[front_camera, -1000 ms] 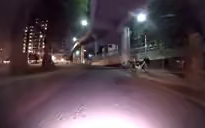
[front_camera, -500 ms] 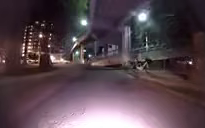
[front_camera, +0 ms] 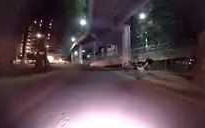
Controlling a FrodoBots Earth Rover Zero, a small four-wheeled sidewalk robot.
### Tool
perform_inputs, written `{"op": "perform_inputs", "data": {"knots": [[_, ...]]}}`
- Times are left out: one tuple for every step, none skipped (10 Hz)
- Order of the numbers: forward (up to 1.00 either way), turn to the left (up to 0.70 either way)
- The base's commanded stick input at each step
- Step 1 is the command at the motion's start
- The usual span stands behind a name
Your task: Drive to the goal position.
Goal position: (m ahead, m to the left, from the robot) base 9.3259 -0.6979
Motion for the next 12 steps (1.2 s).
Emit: {"op": "perform_inputs", "data": {"knots": [[0.7,0.0],[0.7,0.0],[0.7,0.0],[0.7,0.0],[0.7,0.0],[0.7,0.0],[0.7,-0.05],[0.7,-0.11],[0.7,-0.14],[0.7,-0.14],[0.7,-0.14],[0.7,-0.11]]}}
